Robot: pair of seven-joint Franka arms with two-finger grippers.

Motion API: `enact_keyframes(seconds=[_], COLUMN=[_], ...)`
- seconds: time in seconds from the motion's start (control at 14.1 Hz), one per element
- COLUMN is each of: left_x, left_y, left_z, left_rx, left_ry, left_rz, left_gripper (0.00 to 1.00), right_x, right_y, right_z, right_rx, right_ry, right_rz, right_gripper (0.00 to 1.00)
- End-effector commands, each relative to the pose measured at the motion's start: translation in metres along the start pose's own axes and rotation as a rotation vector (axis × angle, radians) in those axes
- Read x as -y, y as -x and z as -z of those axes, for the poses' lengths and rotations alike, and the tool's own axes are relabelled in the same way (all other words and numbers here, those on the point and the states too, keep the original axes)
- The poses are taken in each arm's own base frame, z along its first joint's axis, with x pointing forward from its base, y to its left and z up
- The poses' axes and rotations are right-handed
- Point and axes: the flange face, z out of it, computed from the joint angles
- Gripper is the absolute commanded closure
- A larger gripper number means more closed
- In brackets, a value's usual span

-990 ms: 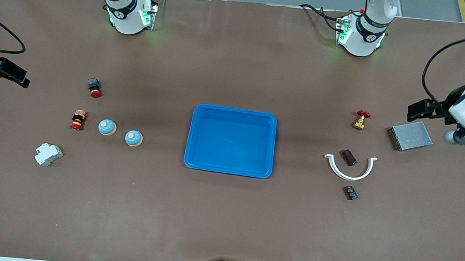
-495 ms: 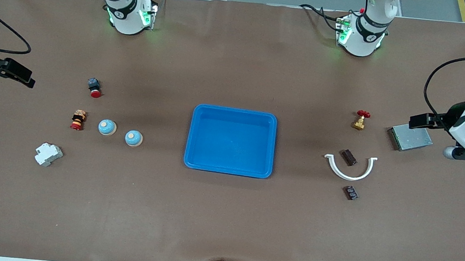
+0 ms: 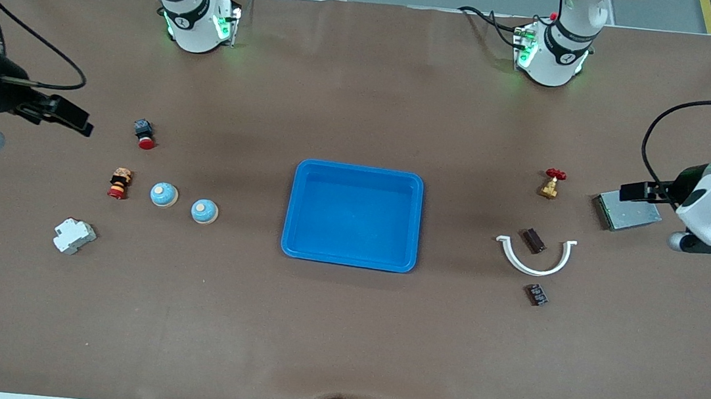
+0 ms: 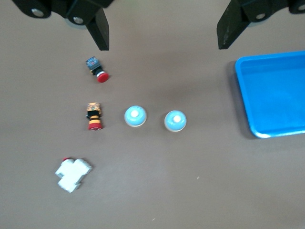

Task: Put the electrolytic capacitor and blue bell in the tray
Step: 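Reach the left gripper to the black capacitor while the right gripper reaches the bell, then grasp the capacitor with the left gripper while the right gripper descends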

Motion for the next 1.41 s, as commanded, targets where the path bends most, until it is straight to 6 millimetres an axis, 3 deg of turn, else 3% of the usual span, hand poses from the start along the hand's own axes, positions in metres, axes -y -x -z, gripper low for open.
enact_keyframes(seconds=[0.0,0.49,0.71,0.92,1.06,1.34], left_x=[-0.005,-0.032,-0.043,-0.054,-0.056,-0.06], left_y=[-0.007,-0.017,-0.03,-0.057,-0.059,-0.062], left_z=[-0.048,-0.16,-0.215,-0.268,-0.276,-0.294], left_rx=[-0.004,-0.036,-0.089,-0.141,-0.143,-0.124], left_ry=[-0.026,0.012,0.041,0.083,0.086,0.081], left_rz=[0.058,0.22,0.238,0.279,0.302,0.313], left_gripper=[0.0,0.0,0.0,0.01,0.03,0.19], right_x=[0.024,0.035,0.052,0.065,0.068,0.059], right_y=[0.003,-0.019,-0.02,-0.019,-0.02,-0.025], right_z=[-0.018,-0.059,-0.091,-0.118,-0.122,-0.146], right_rx=[0.045,0.089,0.089,0.061,0.046,0.02], right_ry=[0.005,-0.026,-0.018,-0.019,-0.018,-0.023], right_rz=[0.009,0.002,0.028,0.06,0.107,0.298], right_gripper=[0.0,0.0,0.0,0.0,0.0,0.0])
